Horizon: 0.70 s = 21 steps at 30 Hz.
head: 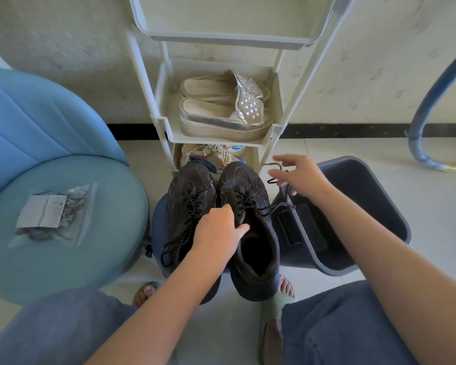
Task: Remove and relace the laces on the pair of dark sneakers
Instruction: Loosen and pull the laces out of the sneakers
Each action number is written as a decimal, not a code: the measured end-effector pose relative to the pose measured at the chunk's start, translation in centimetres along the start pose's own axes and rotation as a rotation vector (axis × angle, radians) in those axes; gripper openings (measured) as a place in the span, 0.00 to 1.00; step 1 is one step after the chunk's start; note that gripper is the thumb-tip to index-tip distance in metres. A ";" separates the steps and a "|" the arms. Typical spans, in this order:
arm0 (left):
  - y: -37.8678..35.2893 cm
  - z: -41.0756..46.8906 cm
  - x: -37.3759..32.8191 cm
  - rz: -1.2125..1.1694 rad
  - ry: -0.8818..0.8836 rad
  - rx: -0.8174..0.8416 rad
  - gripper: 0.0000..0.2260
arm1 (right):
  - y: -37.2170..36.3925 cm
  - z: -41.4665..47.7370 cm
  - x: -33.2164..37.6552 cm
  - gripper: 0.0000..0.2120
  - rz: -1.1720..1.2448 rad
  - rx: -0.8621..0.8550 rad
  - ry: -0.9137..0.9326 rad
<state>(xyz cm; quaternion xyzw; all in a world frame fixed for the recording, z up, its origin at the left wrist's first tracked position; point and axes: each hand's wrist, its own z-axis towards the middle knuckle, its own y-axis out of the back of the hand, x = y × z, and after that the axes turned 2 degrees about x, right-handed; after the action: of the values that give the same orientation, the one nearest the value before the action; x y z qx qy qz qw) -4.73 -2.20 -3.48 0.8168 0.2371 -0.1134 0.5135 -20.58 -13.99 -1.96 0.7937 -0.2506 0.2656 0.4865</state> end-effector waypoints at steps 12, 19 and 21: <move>-0.1 3.3 -0.3 0.153 -0.334 -0.168 0.09 | -2.6 -2.6 1.7 0.15 -0.351 0.562 -0.207; -0.8 3.7 -0.3 -0.935 0.279 -0.259 0.09 | -2.0 -2.1 0.7 0.12 -0.301 0.579 -0.295; -0.2 3.7 -0.5 -0.928 0.257 -0.222 0.07 | -1.7 -2.0 0.4 0.17 -0.311 0.590 -0.297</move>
<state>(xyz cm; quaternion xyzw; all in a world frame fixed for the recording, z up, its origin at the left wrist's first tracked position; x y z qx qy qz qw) -5.00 -5.60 -5.09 0.5727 0.6480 -0.2026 0.4594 -19.51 -11.51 -1.99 0.9585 -0.1072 0.1311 0.2295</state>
